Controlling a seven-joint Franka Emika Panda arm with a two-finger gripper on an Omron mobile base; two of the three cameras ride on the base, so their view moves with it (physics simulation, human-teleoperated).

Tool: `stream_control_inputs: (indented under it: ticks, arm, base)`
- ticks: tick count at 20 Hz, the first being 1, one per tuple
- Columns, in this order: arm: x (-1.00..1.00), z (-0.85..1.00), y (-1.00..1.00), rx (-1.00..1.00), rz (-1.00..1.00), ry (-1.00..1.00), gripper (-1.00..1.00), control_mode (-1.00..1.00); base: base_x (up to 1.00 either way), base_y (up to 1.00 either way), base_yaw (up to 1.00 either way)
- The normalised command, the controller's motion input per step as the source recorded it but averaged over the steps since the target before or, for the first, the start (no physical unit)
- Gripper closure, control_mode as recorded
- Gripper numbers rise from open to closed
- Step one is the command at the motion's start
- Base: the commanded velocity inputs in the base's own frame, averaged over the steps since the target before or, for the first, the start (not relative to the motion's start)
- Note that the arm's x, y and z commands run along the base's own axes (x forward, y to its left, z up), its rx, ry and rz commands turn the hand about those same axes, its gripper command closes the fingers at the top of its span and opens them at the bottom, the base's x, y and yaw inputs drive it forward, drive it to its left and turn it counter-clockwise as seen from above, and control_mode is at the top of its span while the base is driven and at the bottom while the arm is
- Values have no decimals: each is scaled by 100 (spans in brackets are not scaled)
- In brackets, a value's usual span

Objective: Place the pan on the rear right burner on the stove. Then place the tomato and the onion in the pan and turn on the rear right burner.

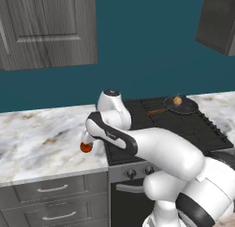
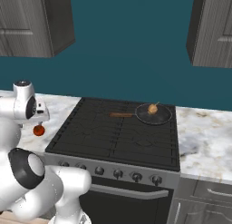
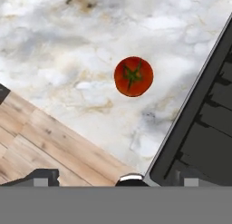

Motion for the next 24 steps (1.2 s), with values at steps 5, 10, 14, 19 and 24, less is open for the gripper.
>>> stream_control_inputs:
  ticks: [5,10,14,19,24]
  arm:
    - [23,-29,16,-2,0,5,-100,-100]
    - [20,-20,7,-2,0,3,-100,-100]
    - [25,-16,2,-2,0,1,-100,-100]
    - [24,-20,5,-2,0,0,-100,-100]
    - [17,-27,6,-2,0,0,-100,-100]
  base:
    - [0,0,0]
    - [0,0,0]
    - [0,0,0]
    - [0,0,0]
    - [0,0,0]
